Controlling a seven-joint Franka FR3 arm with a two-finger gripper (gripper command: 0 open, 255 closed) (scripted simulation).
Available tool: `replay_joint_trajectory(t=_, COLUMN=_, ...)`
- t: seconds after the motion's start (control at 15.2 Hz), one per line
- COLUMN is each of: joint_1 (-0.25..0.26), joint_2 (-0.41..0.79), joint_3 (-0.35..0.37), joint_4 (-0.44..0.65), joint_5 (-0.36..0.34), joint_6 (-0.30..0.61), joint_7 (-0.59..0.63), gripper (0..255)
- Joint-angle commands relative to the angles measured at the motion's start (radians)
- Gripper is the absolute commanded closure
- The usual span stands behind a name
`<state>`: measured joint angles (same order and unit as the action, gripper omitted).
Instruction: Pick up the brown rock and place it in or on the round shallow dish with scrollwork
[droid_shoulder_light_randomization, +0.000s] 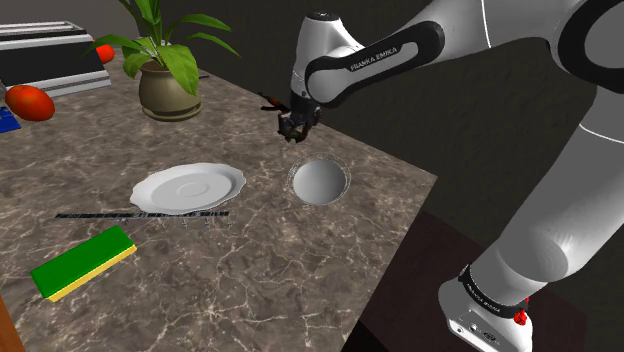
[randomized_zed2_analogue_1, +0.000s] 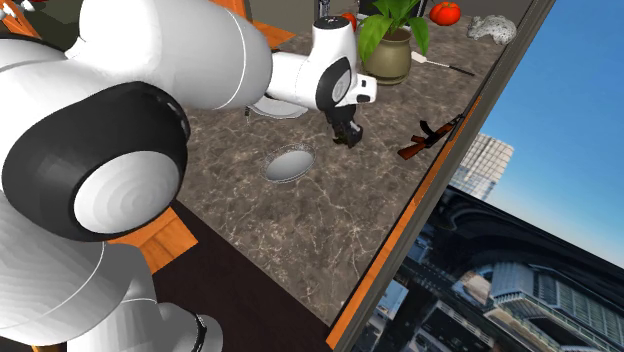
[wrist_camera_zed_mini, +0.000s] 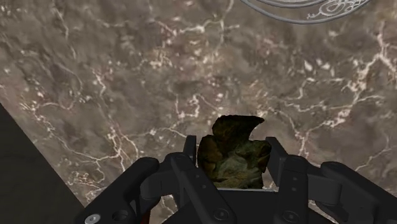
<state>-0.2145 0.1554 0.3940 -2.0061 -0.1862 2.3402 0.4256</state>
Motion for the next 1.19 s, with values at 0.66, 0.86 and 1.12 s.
replay_joint_trajectory(t=0.66, joint_1=-0.006, joint_2=-0.06, joint_3=0.008, joint_4=0.095, joint_5=0.048, joint_6=-0.148, joint_7=-0.04, gripper=255)
replay_joint_trajectory(t=0.86, joint_1=-0.007, joint_2=-0.07, joint_3=0.009, joint_4=0.124, joint_5=0.056, joint_6=-0.186, joint_7=-0.048, gripper=255)
replay_joint_trajectory(t=1.12, joint_1=-0.006, joint_2=-0.154, joint_3=0.016, joint_4=0.052, joint_5=0.093, joint_6=-0.191, joint_7=-0.053, gripper=255)
